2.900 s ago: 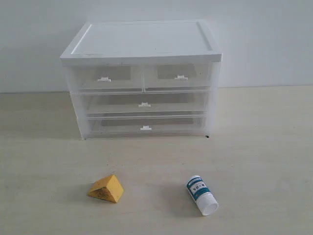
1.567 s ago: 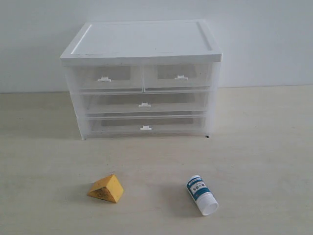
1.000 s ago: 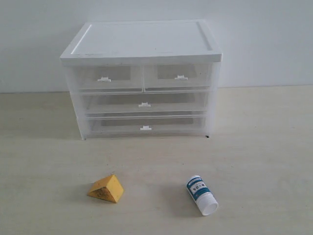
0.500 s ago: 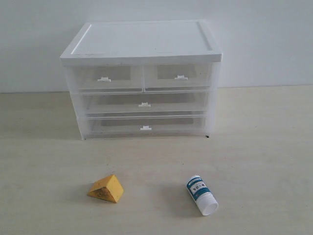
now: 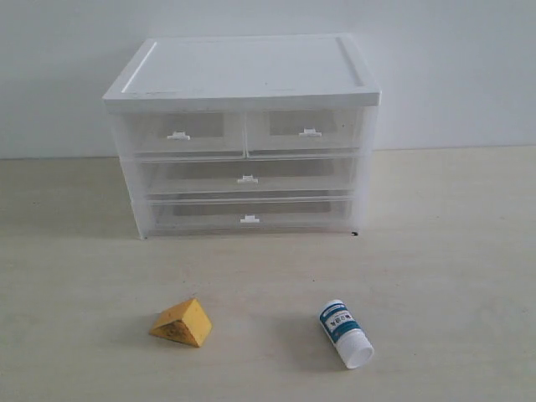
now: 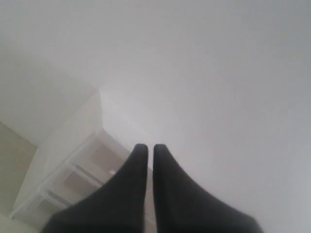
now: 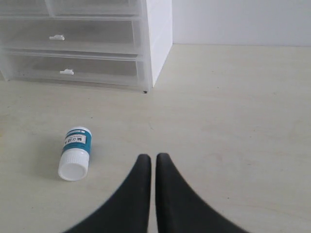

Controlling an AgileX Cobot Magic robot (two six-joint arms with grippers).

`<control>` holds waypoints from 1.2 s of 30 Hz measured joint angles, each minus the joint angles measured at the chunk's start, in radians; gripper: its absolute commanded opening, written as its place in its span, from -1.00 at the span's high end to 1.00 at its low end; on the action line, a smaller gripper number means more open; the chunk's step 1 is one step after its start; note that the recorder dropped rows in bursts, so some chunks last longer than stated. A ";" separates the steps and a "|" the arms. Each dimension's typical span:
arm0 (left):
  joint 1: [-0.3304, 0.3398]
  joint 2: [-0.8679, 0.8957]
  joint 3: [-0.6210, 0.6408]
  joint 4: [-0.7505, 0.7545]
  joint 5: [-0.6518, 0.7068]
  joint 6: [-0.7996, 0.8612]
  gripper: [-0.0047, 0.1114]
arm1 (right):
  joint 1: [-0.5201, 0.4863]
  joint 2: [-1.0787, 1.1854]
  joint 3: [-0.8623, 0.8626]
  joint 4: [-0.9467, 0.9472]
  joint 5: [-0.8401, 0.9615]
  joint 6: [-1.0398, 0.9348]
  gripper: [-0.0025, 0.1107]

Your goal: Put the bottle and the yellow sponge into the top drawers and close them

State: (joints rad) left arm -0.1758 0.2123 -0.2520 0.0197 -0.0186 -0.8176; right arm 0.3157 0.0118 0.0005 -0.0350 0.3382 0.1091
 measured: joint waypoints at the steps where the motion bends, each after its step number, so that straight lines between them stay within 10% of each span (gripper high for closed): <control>1: -0.015 0.034 -0.024 0.016 0.008 0.000 0.85 | 0.000 0.000 0.000 0.000 0.000 0.000 0.96; 12: -0.167 0.487 -0.123 0.074 -0.014 0.009 0.85 | 0.000 0.000 0.000 0.000 0.000 0.000 0.96; 31: -0.174 0.795 -0.123 0.159 -0.045 0.011 0.85 | 0.000 0.000 0.000 0.000 -0.247 -0.002 0.96; 36: -0.174 0.795 -0.123 0.163 -0.050 0.011 0.85 | 0.000 0.000 0.000 0.200 -0.322 0.360 0.96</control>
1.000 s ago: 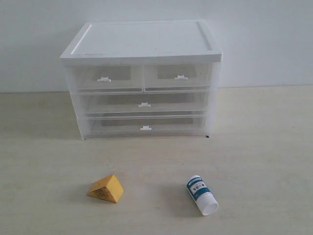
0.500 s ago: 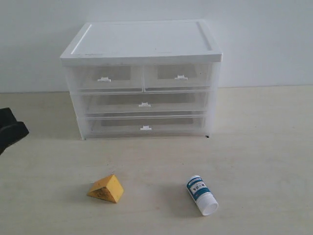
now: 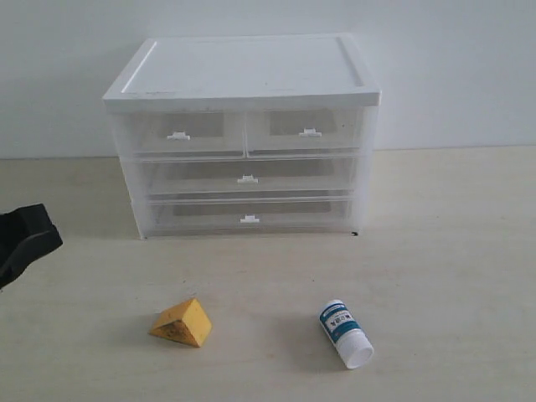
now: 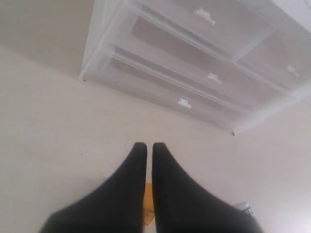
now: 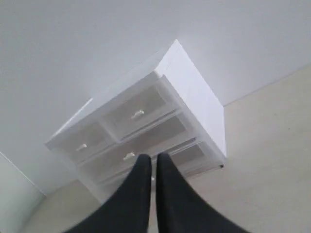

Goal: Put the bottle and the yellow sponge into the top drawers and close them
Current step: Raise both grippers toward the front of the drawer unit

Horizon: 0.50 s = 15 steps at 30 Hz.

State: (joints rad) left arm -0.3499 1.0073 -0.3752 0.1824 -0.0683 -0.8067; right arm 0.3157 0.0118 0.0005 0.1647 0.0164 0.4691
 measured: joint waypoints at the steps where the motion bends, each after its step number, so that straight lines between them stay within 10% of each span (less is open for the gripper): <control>1: 0.000 0.000 0.000 0.017 0.000 0.005 0.85 | 0.000 0.000 0.000 0.017 -0.016 0.080 0.96; 15: -0.004 0.096 -0.151 0.097 0.068 0.009 0.85 | 0.000 0.246 -0.268 0.039 -0.299 0.303 0.96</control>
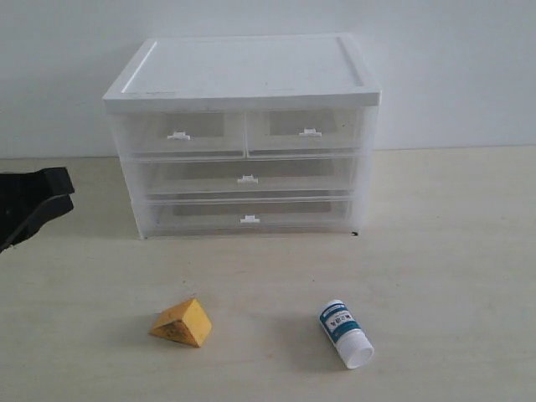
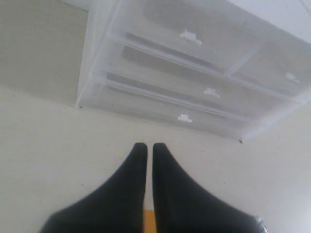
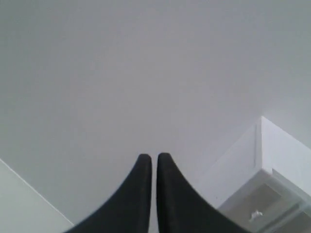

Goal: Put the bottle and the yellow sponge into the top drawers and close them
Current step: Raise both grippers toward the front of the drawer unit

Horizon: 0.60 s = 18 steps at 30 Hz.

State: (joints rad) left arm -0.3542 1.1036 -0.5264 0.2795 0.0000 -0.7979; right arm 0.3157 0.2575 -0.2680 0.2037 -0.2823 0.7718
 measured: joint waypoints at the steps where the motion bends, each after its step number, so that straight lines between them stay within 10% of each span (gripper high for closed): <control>1: -0.001 0.019 -0.007 0.001 0.010 0.000 0.85 | 0.000 0.057 -0.045 0.000 0.017 0.002 0.96; 18: -0.072 0.149 -0.026 0.012 0.113 0.078 0.85 | 0.199 0.992 -0.431 -0.254 0.394 -0.279 0.96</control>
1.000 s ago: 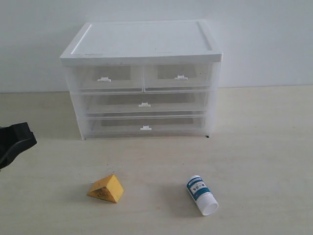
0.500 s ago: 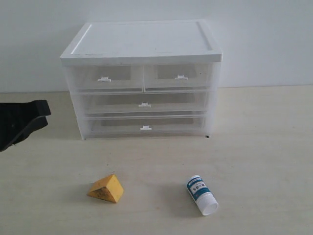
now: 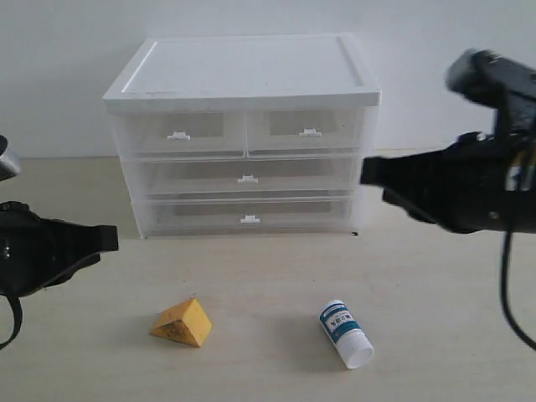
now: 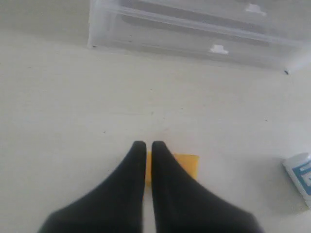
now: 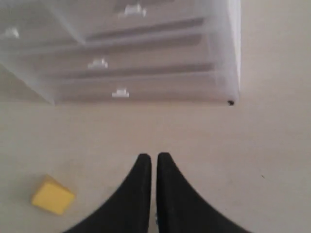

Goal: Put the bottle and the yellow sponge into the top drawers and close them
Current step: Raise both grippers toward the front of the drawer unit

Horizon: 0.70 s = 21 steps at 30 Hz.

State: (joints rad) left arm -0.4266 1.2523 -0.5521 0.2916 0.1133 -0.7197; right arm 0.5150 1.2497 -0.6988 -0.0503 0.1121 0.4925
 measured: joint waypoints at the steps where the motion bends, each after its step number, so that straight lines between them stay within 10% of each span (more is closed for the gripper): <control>1: -0.018 0.000 -0.002 0.000 0.000 0.008 0.85 | 0.017 0.050 -0.032 -0.001 0.040 -0.040 0.96; 9: -0.044 0.000 -0.004 0.018 -0.032 0.053 0.85 | 0.047 0.235 -0.187 -0.004 0.338 -0.223 0.96; 21: -0.031 0.008 -0.040 0.056 -0.134 0.052 0.85 | 0.052 0.260 -0.196 0.075 0.327 -0.264 0.96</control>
State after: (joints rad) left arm -0.4577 1.2599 -0.5923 0.3474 -0.0209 -0.6676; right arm 0.5668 1.5101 -0.8945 0.0243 0.4386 0.2284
